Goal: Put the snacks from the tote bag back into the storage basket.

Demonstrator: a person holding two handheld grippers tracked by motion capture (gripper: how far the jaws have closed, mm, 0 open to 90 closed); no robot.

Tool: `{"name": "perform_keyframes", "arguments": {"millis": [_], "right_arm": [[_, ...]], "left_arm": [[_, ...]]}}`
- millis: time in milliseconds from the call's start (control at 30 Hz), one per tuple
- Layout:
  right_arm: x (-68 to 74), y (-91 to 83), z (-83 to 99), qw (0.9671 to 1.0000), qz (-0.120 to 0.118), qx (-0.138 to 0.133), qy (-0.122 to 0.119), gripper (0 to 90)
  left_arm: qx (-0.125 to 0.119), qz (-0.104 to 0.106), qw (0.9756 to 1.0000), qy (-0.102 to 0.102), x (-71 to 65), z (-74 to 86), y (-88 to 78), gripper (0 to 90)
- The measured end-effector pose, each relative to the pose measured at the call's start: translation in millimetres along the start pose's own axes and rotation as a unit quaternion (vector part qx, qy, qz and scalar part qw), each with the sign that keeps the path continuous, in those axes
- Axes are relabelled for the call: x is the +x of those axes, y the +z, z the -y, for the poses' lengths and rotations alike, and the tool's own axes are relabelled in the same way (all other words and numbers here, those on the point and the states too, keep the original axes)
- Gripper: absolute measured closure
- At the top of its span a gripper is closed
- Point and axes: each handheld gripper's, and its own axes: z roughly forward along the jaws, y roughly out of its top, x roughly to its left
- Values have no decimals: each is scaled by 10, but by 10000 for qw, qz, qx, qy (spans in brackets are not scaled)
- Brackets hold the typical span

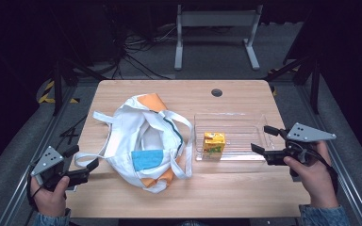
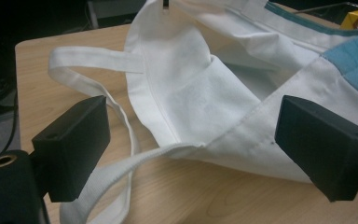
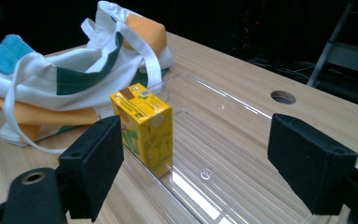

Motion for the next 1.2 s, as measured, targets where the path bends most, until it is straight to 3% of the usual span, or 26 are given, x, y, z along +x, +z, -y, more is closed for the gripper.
{"name": "perform_keyframes", "arguments": {"millis": [300, 400, 433, 500, 633, 700, 833, 1067, 1200], "right_arm": [[-32, -75, 277, 9995, 165, -226, 117, 187], [-40, -72, 405, 9992, 188, -289, 194, 171], [-46, -65, 492, 9989, 194, -334, 273, 167], [-52, -61, 534, 9986, 222, -346, 327, 166], [-84, -38, 702, 9967, 374, -469, 553, 144], [-81, -13, 779, 9969, 487, -391, 479, 146], [-55, 58, 884, 9969, 392, -242, 635, 149], [-7, 93, 892, 9966, 679, -141, 438, 160], [5, 88, 905, 9967, 674, -134, 443, 155]], "left_arm": [[-4, 43, 10000, 70, -1, 107, -54, 87], [-111, -44, 9996, 244, -10, 134, -51, 74], [-157, 8, 9993, 352, -11, 155, -41, 60], [-138, 68, 9993, 352, -8, 169, -29, 53], [-60, 57, 9996, 280, -2, 210, -6, 45], [-79, 34, 9996, 276, 9, 219, -17, 45], [13, -16, 9999, 154, 38, 253, -10, 46], [76, 1, 10000, -27, 92, 296, -2, 43], [151, 19, 9999, -50, 104, 310, 33, 43]]}}
